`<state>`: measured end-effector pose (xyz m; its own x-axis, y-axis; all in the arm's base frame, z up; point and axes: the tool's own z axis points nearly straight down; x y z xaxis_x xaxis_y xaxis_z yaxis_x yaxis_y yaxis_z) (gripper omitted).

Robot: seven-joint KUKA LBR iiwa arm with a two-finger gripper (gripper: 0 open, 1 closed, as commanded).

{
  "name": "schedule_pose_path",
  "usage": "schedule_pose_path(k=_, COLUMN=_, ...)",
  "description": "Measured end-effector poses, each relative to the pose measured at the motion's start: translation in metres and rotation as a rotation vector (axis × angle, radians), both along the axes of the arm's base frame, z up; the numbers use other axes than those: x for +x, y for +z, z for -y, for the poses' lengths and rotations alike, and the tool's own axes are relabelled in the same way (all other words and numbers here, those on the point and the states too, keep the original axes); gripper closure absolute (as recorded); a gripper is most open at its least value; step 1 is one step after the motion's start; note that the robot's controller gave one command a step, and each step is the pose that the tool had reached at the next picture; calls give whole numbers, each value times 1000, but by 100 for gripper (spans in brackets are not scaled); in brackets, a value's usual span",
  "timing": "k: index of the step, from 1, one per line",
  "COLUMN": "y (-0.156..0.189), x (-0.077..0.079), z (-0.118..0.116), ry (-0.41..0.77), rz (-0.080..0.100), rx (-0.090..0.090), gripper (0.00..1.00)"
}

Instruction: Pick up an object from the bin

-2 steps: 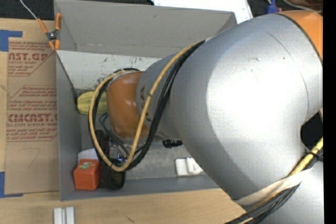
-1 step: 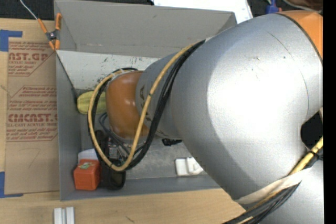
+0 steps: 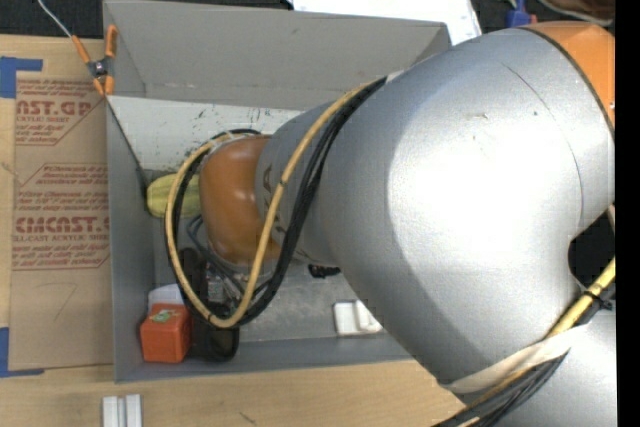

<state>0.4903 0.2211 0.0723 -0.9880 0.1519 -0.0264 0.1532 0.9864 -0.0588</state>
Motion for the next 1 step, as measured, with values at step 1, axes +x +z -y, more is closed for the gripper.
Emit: schedule_pose_path(k=1, y=0, x=1, z=-6, ry=-14, rz=-4, rx=-27, gripper=100)
